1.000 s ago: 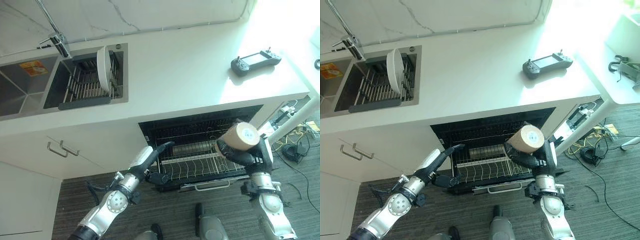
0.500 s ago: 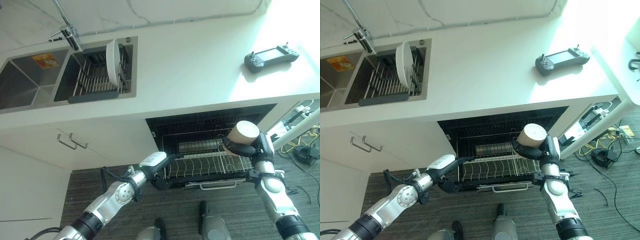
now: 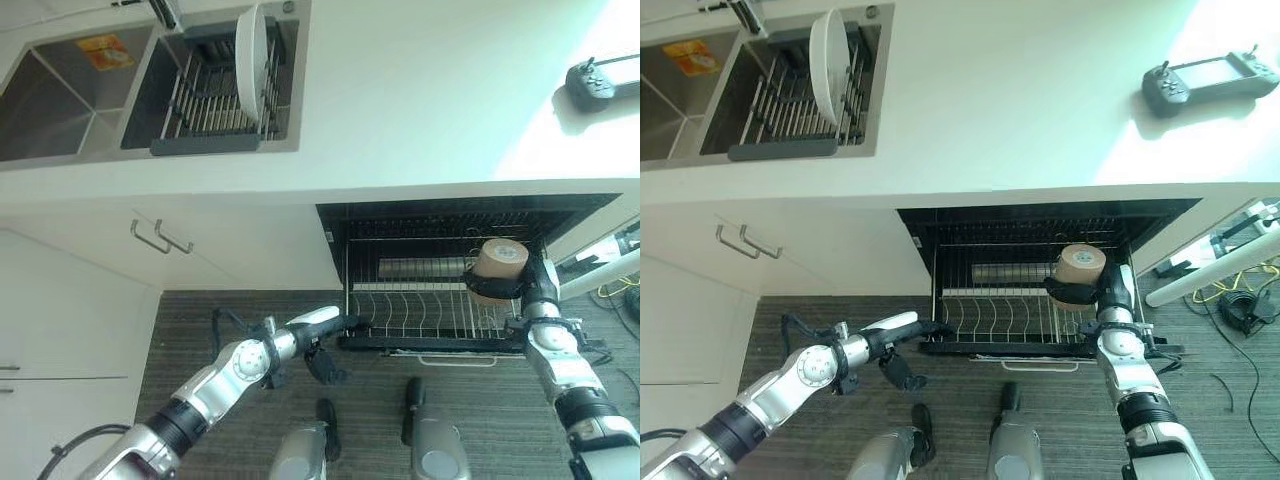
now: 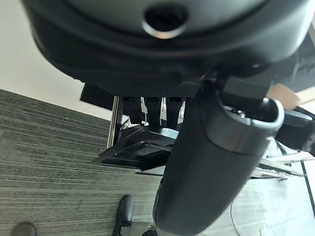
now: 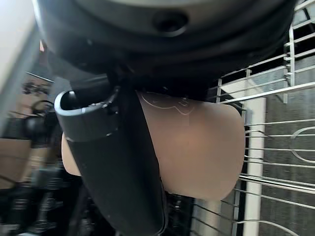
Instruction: Place the dishes in the dishwasher.
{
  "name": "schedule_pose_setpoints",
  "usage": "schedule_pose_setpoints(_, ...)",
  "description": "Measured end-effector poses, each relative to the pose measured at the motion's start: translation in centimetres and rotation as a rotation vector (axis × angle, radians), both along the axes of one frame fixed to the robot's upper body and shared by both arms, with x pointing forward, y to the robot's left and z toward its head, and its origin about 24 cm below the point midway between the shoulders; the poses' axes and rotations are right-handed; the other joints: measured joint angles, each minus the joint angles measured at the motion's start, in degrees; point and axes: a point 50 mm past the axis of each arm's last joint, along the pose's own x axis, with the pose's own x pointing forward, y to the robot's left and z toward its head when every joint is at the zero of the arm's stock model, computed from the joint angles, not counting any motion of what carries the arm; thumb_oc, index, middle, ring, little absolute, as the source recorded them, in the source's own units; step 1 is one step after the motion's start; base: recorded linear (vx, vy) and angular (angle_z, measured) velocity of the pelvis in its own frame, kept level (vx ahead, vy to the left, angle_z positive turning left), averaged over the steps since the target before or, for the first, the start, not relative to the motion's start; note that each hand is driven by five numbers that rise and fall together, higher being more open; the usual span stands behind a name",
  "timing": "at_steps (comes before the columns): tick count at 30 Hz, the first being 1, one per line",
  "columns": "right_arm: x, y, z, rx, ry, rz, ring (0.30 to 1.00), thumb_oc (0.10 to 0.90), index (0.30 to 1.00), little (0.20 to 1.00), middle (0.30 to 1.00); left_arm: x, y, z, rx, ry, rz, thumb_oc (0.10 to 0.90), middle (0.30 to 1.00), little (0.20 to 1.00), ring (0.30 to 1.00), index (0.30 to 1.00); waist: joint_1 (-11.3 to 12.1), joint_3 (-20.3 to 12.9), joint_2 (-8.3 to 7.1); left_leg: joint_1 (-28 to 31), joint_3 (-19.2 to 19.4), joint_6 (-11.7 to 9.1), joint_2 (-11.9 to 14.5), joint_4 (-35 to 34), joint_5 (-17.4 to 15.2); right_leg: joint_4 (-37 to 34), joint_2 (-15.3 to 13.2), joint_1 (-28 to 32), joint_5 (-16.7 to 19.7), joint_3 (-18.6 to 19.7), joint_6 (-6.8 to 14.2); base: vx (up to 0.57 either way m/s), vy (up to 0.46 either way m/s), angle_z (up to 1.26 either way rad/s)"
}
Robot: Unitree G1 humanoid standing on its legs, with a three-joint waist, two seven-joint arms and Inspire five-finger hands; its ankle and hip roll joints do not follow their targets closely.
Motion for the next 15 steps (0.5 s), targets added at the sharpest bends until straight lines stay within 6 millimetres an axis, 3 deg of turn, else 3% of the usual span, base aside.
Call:
schedule_pose_setpoints(4, 1.0, -2.1, 1.1, -0.058, 0.042, -0.074, 0.300, 0.400, 0.300, 0.300, 0.300, 0.6, 0.8, 1.7, 0.057, -0.050, -0.030, 0.800, 0.900, 0.900, 0.900, 0.900, 0.34, 1.48, 0.36, -1.83, -0.81, 0.16, -0.37, 0.37, 0.43, 0.04, -0.39, -1.60, 0.21, -0.81, -0.08, -0.04, -0.014, 0.11)
schedule_pose_setpoints(8, 2.2, -2.4, 3.2, -0.071, -0.007, -0.083, 0.300, 0.400, 0.300, 0.300, 0.300, 1.4, 1.9, 3.3, 0.086, -0.085, -0.022, 0.800, 0.900, 0.900, 0.900, 0.900, 0.56, 3.43, 0.67, -2.75, -0.94, 0.36, -0.76, 0.67, 0.55, 0.05, -0.82, -2.19, 0.51, -0.88, 0.02, -0.04, 0.000, 0.03)
schedule_pose_setpoints(15, 2.6, -3.4, 4.3, -0.081, -0.012, -0.142, 0.300, 0.400, 0.300, 0.300, 0.300, 2.1, 2.2, 5.0, 0.105, -0.125, -0.037, 0.800, 0.900, 0.900, 0.900, 0.900, 1.78, 4.07, 1.52, -2.95, -1.15, 0.64, -1.31, 0.59, 0.72, -0.14, -1.30, -2.21, 0.77, -0.91, 0.10, -0.02, 0.004, 0.03)
